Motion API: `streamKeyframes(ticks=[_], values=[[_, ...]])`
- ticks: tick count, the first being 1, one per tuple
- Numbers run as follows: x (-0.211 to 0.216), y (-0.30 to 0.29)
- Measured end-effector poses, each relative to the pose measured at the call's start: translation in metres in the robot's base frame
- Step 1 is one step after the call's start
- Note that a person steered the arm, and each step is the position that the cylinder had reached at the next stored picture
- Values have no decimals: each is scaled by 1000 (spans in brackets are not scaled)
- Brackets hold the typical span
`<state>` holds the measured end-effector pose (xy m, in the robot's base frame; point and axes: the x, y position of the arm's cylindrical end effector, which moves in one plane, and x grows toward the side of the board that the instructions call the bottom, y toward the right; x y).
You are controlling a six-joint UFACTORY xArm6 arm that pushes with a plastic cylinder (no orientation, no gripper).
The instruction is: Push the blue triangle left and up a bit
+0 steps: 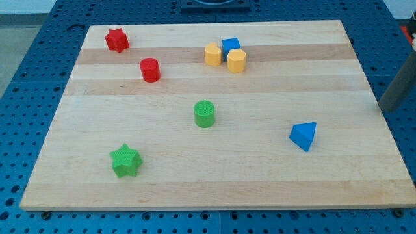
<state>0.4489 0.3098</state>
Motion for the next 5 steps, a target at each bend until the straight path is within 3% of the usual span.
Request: streamKeyframes(ticks=[2,3,5], values=[[13,17],[48,-1],[64,-80]])
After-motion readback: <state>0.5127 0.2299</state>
